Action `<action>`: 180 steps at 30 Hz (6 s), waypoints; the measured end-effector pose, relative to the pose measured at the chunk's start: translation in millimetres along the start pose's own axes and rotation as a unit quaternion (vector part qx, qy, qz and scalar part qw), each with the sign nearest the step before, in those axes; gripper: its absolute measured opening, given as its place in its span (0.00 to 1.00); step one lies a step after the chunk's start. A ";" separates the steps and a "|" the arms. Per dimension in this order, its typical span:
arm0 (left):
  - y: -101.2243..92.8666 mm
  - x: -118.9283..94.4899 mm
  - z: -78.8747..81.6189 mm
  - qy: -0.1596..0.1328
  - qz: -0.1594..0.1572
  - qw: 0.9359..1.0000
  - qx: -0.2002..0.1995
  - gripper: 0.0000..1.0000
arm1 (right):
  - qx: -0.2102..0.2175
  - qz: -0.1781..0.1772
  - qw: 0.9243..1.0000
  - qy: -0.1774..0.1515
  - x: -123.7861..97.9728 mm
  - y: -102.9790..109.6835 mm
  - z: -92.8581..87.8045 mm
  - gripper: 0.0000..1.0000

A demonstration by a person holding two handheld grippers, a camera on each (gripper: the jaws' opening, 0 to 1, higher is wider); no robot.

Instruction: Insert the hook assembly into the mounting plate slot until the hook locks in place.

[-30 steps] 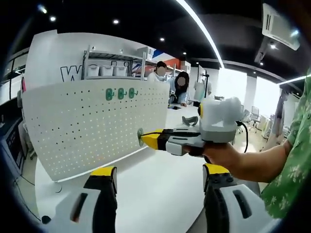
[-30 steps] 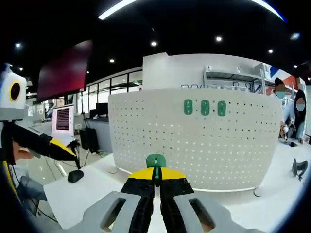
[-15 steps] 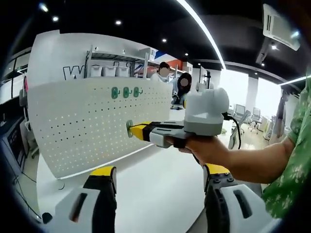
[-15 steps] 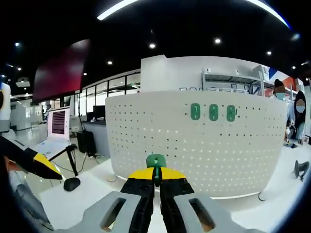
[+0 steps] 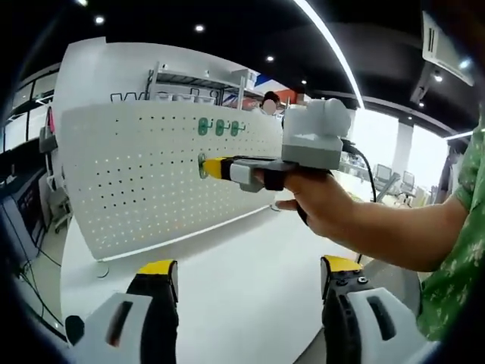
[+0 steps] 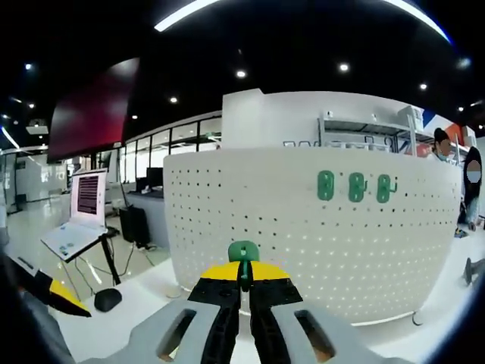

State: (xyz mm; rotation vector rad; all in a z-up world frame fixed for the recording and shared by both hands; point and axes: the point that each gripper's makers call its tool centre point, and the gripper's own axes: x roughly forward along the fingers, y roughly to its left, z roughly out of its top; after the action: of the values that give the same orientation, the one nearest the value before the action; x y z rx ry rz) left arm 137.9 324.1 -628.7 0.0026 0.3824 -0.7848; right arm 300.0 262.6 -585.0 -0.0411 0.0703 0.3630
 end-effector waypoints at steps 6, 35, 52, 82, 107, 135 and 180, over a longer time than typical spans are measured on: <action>10.1 -2.1 9.4 -0.016 0.004 1.000 0.003 0.80 | 0.005 -0.015 1.000 -0.012 17.5 -6.4 12.1 0.01; 29.9 1.7 6.6 -0.019 -0.018 1.000 -0.006 0.79 | 0.028 -0.104 0.992 -0.059 75.3 -61.7 77.3 0.01; 30.1 6.8 4.4 -0.015 -0.025 1.000 -0.006 0.78 | 0.040 -0.116 0.991 -0.057 89.4 -71.1 79.2 0.02; 37.5 9.7 4.9 -0.017 -0.027 0.999 -0.009 0.77 | 0.046 -0.126 0.990 -0.052 95.0 -74.1 75.3 0.02; 40.8 9.5 4.1 -0.015 -0.029 0.999 -0.009 0.76 | 0.047 -0.127 0.990 -0.049 101.2 -77.2 68.4 0.02; 39.7 9.7 3.8 -0.015 -0.030 0.999 -0.009 0.76 | 0.037 -0.128 0.990 -0.048 102.5 -75.6 62.9 0.04; 31.8 11.7 6.2 -0.011 -0.030 0.999 -0.002 0.76 | 0.037 -0.121 0.992 -0.027 85.8 -81.6 34.9 0.22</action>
State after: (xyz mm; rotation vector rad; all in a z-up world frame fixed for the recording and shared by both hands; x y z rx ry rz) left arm 169.4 337.8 -631.2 -0.0211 0.3651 -0.8421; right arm 411.2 218.5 -554.5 0.0337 0.0240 0.1177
